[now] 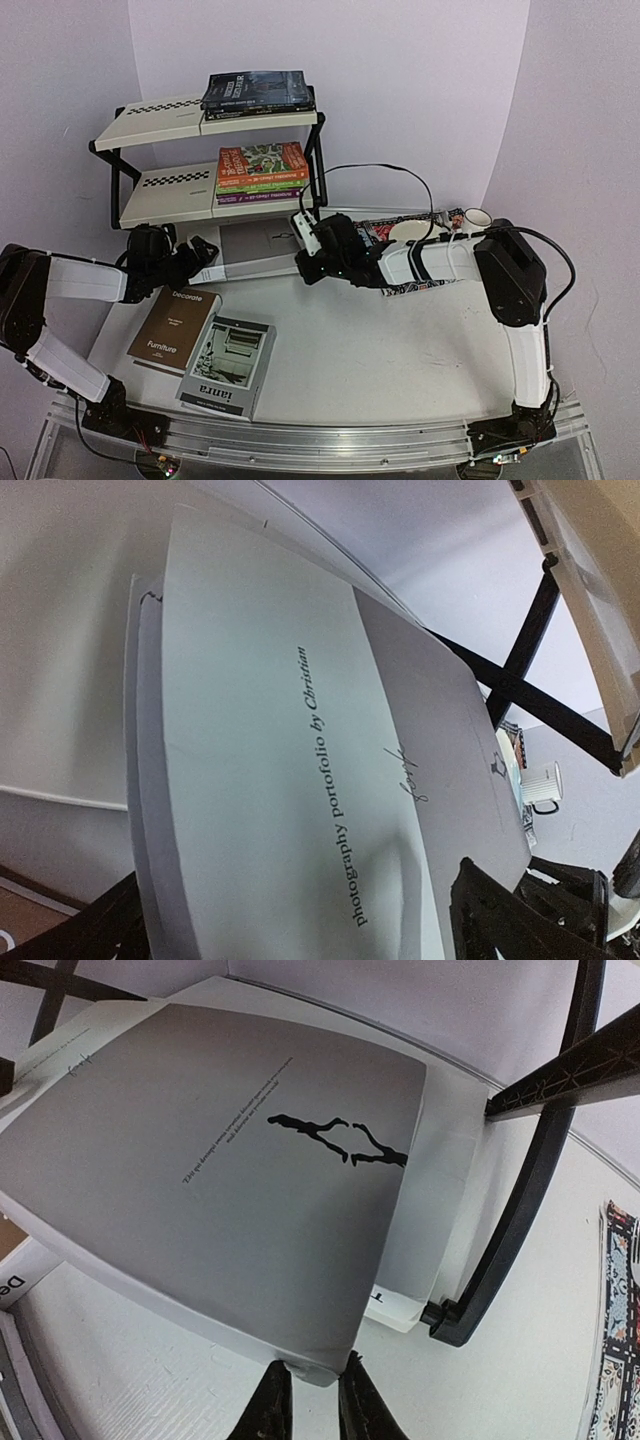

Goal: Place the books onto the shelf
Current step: Place the book on the book pile on the shelf, then adjust the book pile on the shelf, then pick up the book at the corner of the board.

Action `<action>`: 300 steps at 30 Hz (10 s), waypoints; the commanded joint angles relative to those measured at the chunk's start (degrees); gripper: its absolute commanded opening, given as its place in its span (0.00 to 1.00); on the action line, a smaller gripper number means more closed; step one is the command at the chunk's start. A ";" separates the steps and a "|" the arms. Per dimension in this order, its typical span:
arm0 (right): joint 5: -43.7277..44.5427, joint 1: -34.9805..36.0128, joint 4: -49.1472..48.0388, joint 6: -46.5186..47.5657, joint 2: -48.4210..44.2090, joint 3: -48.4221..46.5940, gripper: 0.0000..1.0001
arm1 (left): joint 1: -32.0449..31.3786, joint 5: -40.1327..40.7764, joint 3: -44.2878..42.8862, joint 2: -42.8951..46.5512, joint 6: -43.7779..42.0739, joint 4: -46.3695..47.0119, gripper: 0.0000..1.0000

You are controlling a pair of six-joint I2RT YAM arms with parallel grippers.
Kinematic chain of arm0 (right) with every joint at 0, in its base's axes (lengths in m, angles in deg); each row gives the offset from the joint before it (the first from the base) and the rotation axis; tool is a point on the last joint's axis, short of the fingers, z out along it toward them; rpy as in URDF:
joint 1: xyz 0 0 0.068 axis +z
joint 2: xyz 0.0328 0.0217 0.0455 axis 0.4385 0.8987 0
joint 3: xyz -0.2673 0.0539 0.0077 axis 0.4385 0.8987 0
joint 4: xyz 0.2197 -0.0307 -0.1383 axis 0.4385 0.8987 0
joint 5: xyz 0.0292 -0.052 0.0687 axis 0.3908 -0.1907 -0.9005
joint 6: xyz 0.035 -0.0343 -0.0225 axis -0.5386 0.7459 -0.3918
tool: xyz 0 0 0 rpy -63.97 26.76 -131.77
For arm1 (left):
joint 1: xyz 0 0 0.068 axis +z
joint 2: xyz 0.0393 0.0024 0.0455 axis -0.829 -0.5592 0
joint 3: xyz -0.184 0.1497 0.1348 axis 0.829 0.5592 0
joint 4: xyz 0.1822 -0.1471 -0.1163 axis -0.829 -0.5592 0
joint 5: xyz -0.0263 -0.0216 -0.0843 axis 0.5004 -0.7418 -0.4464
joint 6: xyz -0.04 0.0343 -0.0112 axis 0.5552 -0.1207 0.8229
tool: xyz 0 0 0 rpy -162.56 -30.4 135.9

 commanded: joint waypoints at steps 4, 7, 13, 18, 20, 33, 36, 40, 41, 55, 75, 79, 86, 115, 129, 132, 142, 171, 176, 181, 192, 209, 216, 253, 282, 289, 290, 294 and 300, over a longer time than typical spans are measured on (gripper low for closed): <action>-10.82 -2.42 -4.14 0.81 0.19 -0.10 0.31 | -0.48 1.47 -1.49 1.07 -1.36 2.07 0.67; -11.74 -3.04 -4.99 1.33 0.10 0.57 0.35 | -0.50 2.40 -1.33 1.08 -0.19 2.07 0.63; -12.91 -3.25 -5.58 3.63 0.77 0.90 0.63 | -0.49 2.18 -1.61 0.66 0.61 2.15 0.61; -13.17 -3.29 -6.93 6.94 1.12 2.29 0.97 | -0.44 2.13 -1.96 0.36 1.54 2.10 0.60; -13.25 -3.62 -7.13 7.46 1.51 2.35 0.98 | -0.40 2.16 -1.98 0.46 1.60 2.07 0.60; -16.13 -4.73 -7.04 5.60 6.91 -3.66 0.94 | -0.40 1.26 -2.68 -0.32 2.01 2.03 0.63; -16.53 -4.74 -7.64 5.08 7.69 -4.93 0.88 | -0.40 0.92 -2.93 -0.60 2.10 2.07 0.64; -16.93 -4.75 -9.14 2.45 8.40 -5.88 0.85 | -0.40 0.65 -3.27 -0.78 2.13 2.07 0.64; -16.92 -4.76 -9.22 2.30 8.55 -6.13 0.85 | -0.40 0.59 -3.34 -0.79 2.14 2.07 0.66; -13.96 -4.63 -13.07 -0.03 7.38 -3.87 0.45 | -0.41 -0.28 -4.41 -1.66 -0.48 2.07 0.99; -11.58 -4.75 -17.45 2.12 2.93 2.50 0.11 | -0.41 4.93 -3.99 -0.90 -6.01 2.07 0.99; -12.96 -4.88 -18.36 3.55 2.84 3.08 0.25 | -0.44 5.37 -5.08 -1.68 -6.46 2.06 0.96; -18.34 -7.74 -18.76 3.08 2.97 2.49 0.53 | -0.43 5.96 -6.21 -2.88 -6.34 2.07 0.89; -19.99 -8.63 -18.47 1.40 5.23 -0.21 0.40 | -0.41 6.40 -6.51 -1.54 -8.40 1.86 1.00; -20.23 -8.63 -18.76 0.96 5.21 -0.33 0.43 | -0.46 6.63 -4.09 11.74 -17.51 -15.30 1.00; -20.50 -8.63 -18.76 0.71 5.16 -0.44 0.43 | -0.43 2.66 -3.22 14.51 -19.25 -17.22 1.00; -20.26 -8.61 -18.60 0.70 4.83 -0.44 0.49 | -1.78 1.04 -0.37 17.00 -27.86 -20.17 1.00; -21.77 -8.63 -18.37 0.52 3.80 0.47 0.54 | -8.58 20.44 -5.49 2.39 -37.82 -14.89 0.32; -21.83 -8.60 -18.41 0.69 3.48 0.78 0.54 | -8.49 21.88 -7.89 -1.11 -38.58 -13.88 0.20; -21.24 -8.63 -18.36 0.68 3.29 0.74 0.54 | -8.50 23.61 -9.52 -2.57 -39.14 -11.61 0.18; -22.93 -8.65 -18.38 0.12 3.55 0.16 0.50 | -6.22 24.35 -12.89 -6.80 -40.53 -10.06 0.18; -21.71 -8.63 -17.68 -0.92 3.91 -1.00 0.53 | -4.80 21.91 -15.10 -10.24 -40.10 -9.36 0.29; -19.41 -8.63 -17.52 -1.28 0.49 2.89 0.70 | -4.80 22.35 -12.38 -6.05 -37.86 -10.05 0.57; -22.41 1.88 -1.13 -47.86 -10.37 21.23 0.90 | -5.09 -12.64 0.18 18.23 -8.47 -37.19 0.90; -19.44 15.45 -13.03 -64.76 -4.96 22.95 0.90 | -29.30 11.74 -1.84 26.44 21.00 -62.00 0.83; -20.04 16.11 -13.06 -64.97 -4.43 21.91 0.90 | -35.90 13.97 -4.64 22.51 24.53 -67.38 0.84; -20.00 16.14 -13.08 -64.97 -4.37 21.82 0.90 | -36.87 13.94 -4.69 22.48 25.40 -67.88 0.84; -19.82 16.36 -13.14 -65.11 -4.28 21.74 0.90 | -39.74 12.78 -4.07 22.51 27.80 -68.72 0.84; -20.24 16.65 -13.11 -65.05 -3.55 21.06 0.90 | -41.97 12.95 -2.27 21.66 28.81 -70.29 0.85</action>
